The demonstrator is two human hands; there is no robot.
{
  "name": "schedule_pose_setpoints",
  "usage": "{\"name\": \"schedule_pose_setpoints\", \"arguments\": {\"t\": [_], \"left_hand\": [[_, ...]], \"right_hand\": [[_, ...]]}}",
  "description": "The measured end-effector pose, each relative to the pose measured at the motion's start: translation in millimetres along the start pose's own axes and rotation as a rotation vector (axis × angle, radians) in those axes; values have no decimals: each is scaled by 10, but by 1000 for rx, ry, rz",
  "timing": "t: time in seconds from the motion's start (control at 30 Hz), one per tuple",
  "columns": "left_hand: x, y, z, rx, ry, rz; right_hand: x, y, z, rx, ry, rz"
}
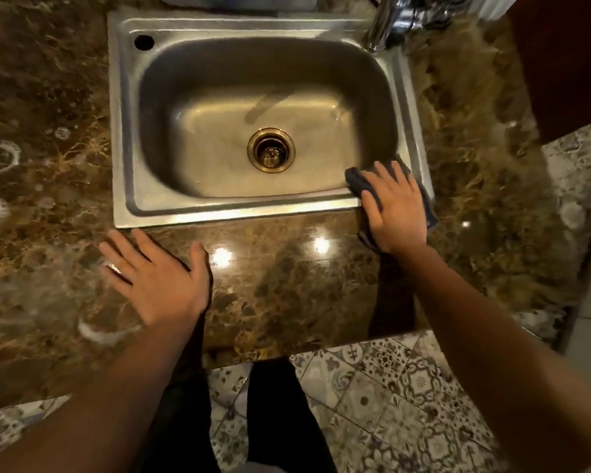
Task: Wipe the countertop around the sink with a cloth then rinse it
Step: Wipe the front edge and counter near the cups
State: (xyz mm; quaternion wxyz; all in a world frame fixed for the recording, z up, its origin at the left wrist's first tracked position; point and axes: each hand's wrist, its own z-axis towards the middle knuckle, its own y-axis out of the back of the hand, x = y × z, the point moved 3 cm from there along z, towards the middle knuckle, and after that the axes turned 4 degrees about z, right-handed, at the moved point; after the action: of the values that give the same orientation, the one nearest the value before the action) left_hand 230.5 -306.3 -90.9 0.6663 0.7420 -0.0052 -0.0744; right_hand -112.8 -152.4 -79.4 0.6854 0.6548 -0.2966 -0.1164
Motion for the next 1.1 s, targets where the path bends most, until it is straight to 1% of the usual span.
{"name": "schedule_pose_setpoints", "arguments": {"t": [0.1, 0.17, 0.27, 0.33, 0.4, 0.47, 0.6, 0.63, 0.67, 0.7, 0.73, 0.8, 0.87, 0.9, 0.97, 1.1], "left_hand": [[-22, 18, -4, -15, 13, -30], [-29, 34, 5, -31, 23, -42], [-17, 37, 9, -48, 32, -51], [-21, 44, 2, -54, 38, -56], [-21, 53, 7, -62, 44, -47], [-28, 52, 16, -55, 47, -44], [-39, 40, 23, -57, 56, -46], [-40, 35, 28, -59, 51, -49], [-38, 34, 32, -62, 52, -50], [-36, 36, 30, -63, 55, -47], [-35, 41, 25, -64, 55, -44], [-40, 46, 26, -68, 53, -44], [-39, 43, 39, -59, 56, -42], [-37, 40, 42, -51, 58, -41], [-33, 39, 38, -44, 59, -37], [-25, 41, 47, -48, 47, -32]], "right_hand": [[-266, 67, -41, -111, -118, 43], [-318, 76, -41, -176, -246, 89], [-203, 15, 6, -219, -415, 152], [-17, -29, 18, -228, -466, 122], [324, -60, -24, -229, -351, 82], [822, -122, -69, -188, -156, 89], [1883, -368, -28, -4, 141, 70], [2061, -457, -32, 17, 158, 68], [2173, -514, -22, 11, 133, 108], [2222, -546, -2, -8, 94, 188], [2223, -563, 3, -38, 96, 262], [2094, -512, -28, -58, 190, 356], [1790, -350, -1, -8, 269, 388], [1580, -255, 10, 8, 269, 386], [1076, -83, 22, 8, 195, 367], [3, 167, 3, -39, -39, 218]]}}
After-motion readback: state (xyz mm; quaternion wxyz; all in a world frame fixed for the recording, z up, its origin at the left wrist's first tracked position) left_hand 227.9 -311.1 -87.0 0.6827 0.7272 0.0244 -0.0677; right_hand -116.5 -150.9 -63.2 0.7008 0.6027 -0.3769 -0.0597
